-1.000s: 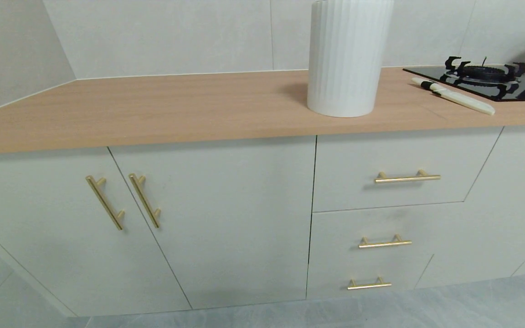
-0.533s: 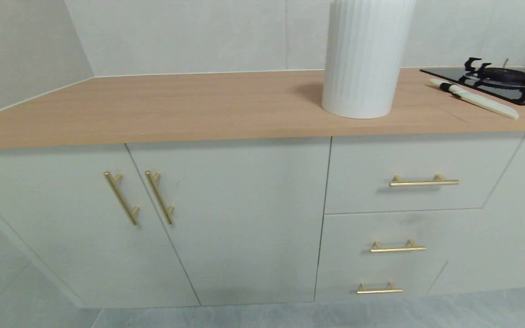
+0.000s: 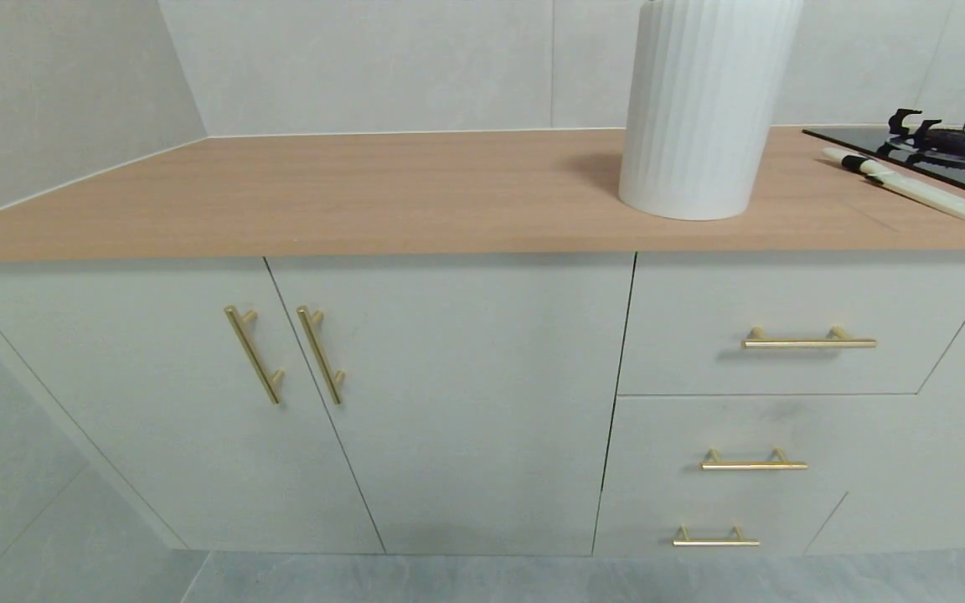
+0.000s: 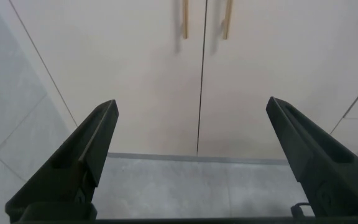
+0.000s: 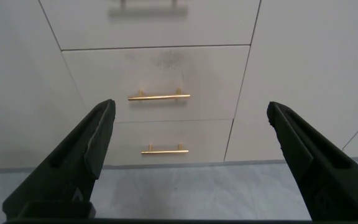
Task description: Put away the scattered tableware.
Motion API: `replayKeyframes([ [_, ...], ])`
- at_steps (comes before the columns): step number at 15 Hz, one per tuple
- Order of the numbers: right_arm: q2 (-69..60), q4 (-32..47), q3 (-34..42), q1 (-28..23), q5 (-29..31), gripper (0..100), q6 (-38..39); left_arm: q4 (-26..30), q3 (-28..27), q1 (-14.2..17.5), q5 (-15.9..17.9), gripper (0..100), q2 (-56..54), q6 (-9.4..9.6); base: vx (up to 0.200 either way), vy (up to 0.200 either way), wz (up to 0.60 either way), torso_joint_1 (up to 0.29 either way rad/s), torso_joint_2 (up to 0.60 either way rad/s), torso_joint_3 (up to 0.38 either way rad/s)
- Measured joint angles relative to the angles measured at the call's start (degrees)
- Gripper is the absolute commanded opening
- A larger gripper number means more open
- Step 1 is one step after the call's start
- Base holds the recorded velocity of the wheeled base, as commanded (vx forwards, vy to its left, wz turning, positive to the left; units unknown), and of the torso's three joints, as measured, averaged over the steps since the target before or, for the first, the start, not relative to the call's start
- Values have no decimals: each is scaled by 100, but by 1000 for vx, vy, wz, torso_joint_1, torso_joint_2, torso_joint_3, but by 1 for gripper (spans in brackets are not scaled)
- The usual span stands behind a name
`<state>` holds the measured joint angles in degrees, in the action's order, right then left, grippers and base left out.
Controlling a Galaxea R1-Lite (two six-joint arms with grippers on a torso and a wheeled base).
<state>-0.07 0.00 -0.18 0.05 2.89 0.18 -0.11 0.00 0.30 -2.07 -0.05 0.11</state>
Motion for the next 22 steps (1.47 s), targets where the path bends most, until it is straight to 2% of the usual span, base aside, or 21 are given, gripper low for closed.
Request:
replayKeyframes([
  [12,0,0,0,5,0,100,0,-5,-2,-1,0,100,0,11,0,-200,0,4,2,3],
  [21,0,0,0,0,0,100,0,-2,0,-1,-2,100,0,2,0,0,0,0,0,0],
  [22,0,0,0,0,0,100,-2,-2,0,-4,-2,100,0,2,200,0,0,-7,2,2],
])
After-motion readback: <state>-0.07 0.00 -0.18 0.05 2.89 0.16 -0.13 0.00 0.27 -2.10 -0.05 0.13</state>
